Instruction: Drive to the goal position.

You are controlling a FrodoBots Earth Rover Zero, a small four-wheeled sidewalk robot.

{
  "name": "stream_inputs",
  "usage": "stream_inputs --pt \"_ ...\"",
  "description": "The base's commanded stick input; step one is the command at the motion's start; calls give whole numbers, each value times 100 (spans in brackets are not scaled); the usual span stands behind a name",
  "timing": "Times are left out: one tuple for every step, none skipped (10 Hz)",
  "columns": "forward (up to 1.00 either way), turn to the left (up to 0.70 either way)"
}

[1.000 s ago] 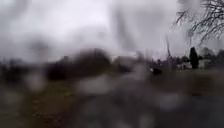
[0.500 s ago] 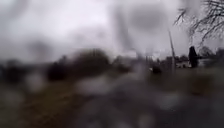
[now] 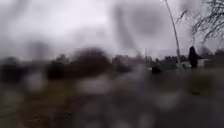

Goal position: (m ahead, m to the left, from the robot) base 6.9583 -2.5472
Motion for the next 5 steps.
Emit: stream_inputs --pt "85 0" --pt "85 0" --pt "85 0" --pt "85 0" --pt "85 0"
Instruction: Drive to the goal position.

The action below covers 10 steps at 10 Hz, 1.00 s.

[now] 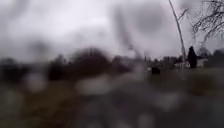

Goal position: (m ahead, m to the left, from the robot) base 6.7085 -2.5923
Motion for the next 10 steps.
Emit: stream_inputs --pt "85 0" --pt "85 0" --pt "85 0" --pt "85 0" --pt "85 0" --pt "85 0" --pt "85 -7" --pt "85 -21" --pt "85 -34" --pt "85 -14"
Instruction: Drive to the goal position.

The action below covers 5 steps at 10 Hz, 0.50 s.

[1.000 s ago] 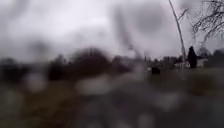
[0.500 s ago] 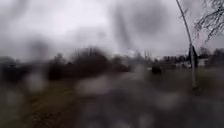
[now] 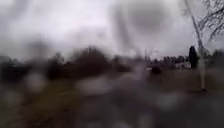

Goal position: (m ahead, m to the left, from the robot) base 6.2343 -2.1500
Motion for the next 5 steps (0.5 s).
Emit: stream_inputs --pt "85 0" --pt "85 0" --pt "85 0" --pt "85 0" --pt "85 0"
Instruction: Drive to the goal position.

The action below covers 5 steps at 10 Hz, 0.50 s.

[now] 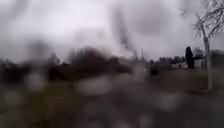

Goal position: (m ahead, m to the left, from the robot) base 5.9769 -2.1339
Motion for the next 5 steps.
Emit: stream_inputs --pt "85 0" --pt "85 0" --pt "85 0" --pt "85 0" --pt "85 0"
